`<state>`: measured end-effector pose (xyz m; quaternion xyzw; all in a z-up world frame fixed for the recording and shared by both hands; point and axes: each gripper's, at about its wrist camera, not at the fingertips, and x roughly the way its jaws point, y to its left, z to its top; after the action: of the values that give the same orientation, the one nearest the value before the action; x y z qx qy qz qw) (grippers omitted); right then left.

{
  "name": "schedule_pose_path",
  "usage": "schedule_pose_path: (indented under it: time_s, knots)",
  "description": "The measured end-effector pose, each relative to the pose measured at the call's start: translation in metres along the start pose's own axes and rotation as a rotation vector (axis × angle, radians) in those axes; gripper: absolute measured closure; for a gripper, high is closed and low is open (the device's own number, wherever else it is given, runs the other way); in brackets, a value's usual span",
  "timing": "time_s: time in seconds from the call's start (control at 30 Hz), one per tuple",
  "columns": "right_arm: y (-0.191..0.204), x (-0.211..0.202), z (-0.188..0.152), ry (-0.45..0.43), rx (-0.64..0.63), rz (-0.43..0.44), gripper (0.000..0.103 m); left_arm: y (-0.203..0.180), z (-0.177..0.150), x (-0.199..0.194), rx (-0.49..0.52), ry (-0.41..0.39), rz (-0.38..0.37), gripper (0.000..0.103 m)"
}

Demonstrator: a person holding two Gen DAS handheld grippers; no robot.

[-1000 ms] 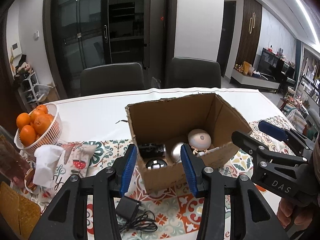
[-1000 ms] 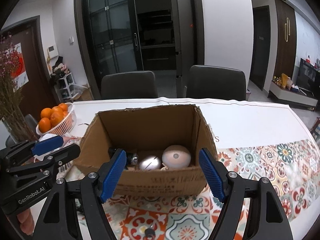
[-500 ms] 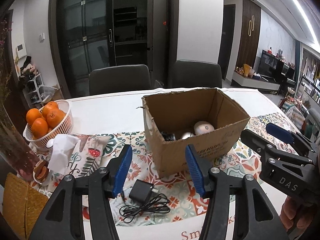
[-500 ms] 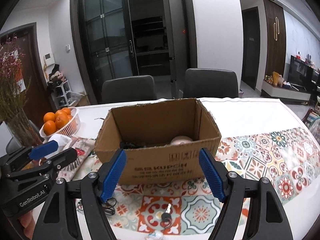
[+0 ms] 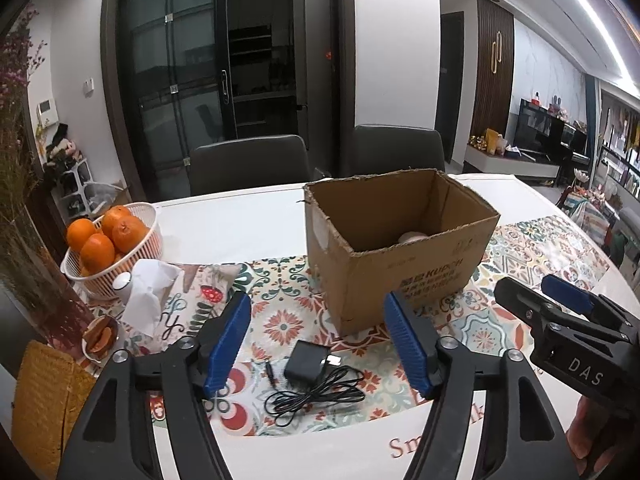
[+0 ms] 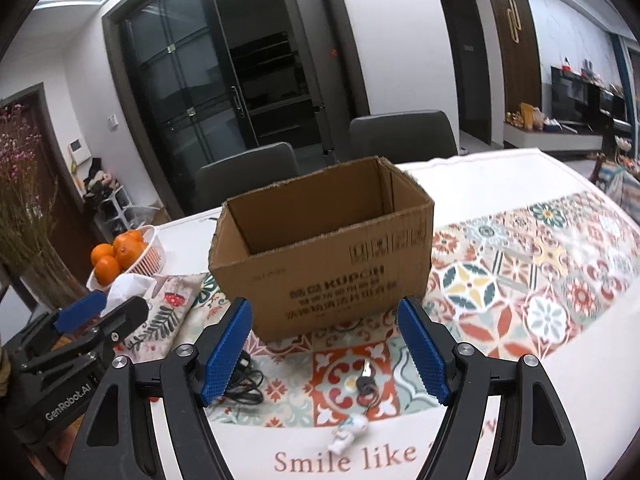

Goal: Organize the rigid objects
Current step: 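Withdraw both tools toward the black adapter and astronaut keychain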

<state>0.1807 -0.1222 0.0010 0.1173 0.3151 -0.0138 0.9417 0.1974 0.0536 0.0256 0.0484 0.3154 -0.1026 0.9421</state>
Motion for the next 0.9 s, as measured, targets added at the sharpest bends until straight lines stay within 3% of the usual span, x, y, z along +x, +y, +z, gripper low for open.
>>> schedule_pose_path:
  time_s: [0.3,0.43,0.9]
  knots:
    - [0.001,-0.013,-0.038,-0.018,0.123,-0.094,0.027,0.01,-0.021,0.003,0.025,0.006,-0.013,0.019]
    - [0.0,-0.016,-0.054,-0.042,0.165,-0.151,0.025,0.012,-0.03,0.01,0.053,0.029,-0.02,0.019]
    - [0.0,0.015,-0.092,0.094,0.251,-0.218,0.025,0.019,-0.053,0.051,0.149,0.124,-0.056,0.02]
